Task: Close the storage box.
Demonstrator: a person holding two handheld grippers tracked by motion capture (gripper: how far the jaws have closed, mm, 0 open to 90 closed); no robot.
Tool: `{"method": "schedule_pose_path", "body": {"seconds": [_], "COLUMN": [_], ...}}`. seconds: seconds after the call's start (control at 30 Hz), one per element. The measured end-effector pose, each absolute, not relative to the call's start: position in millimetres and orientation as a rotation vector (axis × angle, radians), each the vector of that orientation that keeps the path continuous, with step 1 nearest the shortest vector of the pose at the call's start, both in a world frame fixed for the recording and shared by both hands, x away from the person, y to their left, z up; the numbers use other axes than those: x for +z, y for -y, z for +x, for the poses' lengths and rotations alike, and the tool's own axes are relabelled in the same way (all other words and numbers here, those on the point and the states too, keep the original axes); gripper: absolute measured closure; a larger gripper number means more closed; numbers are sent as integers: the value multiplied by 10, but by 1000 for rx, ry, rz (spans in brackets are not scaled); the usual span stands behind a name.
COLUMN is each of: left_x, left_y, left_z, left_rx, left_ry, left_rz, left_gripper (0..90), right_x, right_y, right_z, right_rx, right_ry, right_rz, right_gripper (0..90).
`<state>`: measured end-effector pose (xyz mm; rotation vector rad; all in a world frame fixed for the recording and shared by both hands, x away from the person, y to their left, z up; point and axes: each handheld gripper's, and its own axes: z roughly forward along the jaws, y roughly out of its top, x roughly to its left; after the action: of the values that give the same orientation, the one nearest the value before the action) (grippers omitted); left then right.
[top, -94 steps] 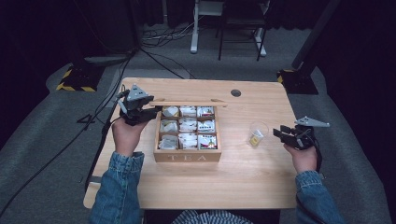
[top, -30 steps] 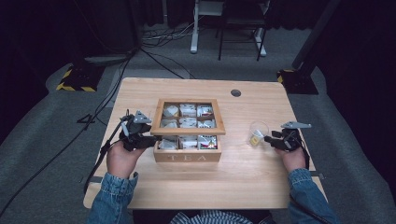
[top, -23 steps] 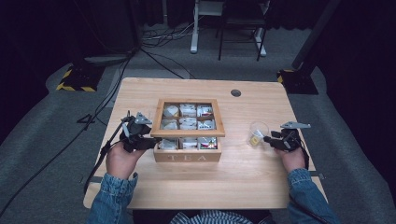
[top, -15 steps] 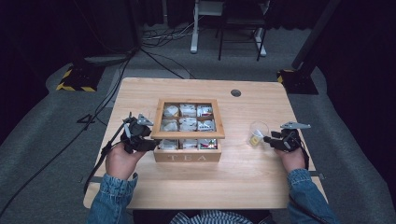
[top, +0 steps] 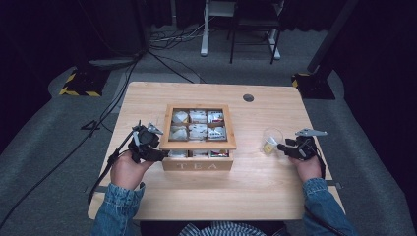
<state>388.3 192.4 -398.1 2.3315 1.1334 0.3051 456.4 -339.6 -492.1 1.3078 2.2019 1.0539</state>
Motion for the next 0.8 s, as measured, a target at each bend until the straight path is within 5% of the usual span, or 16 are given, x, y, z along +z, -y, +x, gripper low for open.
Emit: {"method": "schedule_pose_path", "body": {"seconds": [0.8], "left_x": [-4044], "left_y": [-1817], "left_z": [3890], "left_rx": [150], "left_ry": [-1085], "left_rz": [2471], "left_gripper": [384], "right_x": [-4926], "right_y": [3391], "right_z": [4570], "right_rx": [1061], "right_ry": [-2210], "right_rz": [1304], "right_gripper": [480]}}
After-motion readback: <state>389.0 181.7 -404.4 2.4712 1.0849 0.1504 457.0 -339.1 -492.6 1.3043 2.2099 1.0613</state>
